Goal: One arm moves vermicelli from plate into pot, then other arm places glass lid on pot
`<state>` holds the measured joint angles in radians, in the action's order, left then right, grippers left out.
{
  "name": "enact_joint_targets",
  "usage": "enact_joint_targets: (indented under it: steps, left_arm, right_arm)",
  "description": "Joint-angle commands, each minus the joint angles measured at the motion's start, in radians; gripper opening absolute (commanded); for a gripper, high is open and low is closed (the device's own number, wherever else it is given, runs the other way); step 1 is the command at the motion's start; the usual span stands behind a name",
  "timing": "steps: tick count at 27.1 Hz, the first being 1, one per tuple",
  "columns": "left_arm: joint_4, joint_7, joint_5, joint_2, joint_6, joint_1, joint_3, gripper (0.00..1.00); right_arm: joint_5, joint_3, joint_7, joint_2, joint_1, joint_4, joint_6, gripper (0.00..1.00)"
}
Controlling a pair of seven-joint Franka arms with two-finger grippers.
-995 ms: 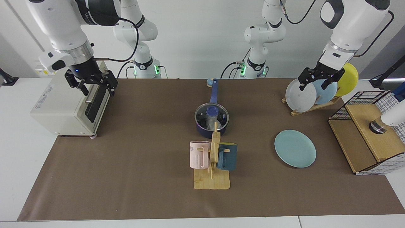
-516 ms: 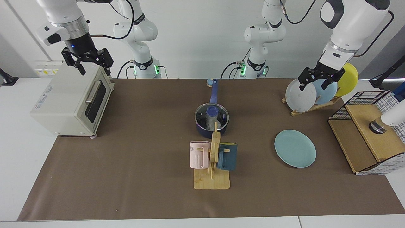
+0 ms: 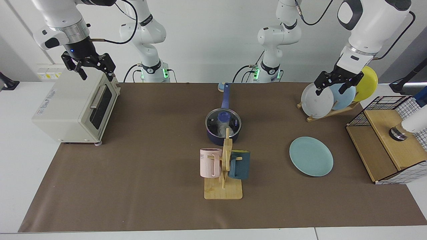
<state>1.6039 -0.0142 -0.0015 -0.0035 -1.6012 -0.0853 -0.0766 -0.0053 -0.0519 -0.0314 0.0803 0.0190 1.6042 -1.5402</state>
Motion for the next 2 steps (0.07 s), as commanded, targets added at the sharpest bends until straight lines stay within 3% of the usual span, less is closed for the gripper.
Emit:
enact_joint_targets:
  steps: [1,2]
  left_arm:
    - [0.027,-0.001,-0.003,-0.024,-0.017,-0.01,-0.006,1.0]
    - [0.027,-0.001,-0.003,-0.024,-0.017,-0.01,-0.006,1.0]
  right_arm:
    - [0.028,0.014,-0.044,0.012,0.01,0.022,-0.015,1.0]
    - [0.028,0.014,-0.065,0.012,0.009,0.022,-0.011,1.0]
